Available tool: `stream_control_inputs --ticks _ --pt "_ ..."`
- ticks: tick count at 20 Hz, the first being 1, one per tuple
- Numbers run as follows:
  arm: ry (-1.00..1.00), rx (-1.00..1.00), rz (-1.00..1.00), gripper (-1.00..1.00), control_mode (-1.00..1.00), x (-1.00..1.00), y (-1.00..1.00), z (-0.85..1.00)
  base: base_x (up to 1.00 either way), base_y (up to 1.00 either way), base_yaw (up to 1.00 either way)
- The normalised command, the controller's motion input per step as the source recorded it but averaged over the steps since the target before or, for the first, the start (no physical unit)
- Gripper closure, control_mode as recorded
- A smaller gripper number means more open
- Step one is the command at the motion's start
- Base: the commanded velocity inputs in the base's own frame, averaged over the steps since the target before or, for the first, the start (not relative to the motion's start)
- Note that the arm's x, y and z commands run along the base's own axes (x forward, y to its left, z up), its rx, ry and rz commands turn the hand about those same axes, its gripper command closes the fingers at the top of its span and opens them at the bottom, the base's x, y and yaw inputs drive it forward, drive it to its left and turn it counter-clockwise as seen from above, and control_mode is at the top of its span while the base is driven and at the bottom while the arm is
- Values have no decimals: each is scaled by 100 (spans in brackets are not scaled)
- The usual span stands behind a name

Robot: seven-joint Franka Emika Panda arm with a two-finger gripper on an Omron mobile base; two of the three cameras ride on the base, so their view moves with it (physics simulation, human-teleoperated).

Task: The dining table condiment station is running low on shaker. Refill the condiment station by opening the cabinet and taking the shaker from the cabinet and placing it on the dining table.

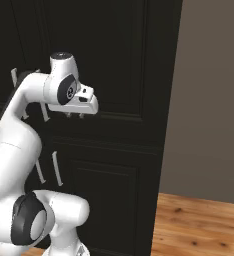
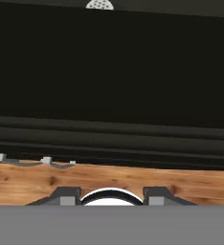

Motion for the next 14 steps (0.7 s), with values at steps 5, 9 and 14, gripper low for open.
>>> stream_control_inputs --ticks 5,9,14 --pt "-11 0 0 -100 -100 -43 4 0 0 0 0" --pt "-32 0 -6 -100 -100 -77 34 0 0 0 0" --pt "-24 -2 -11 -100 -100 -6 94 0 0 0 0"
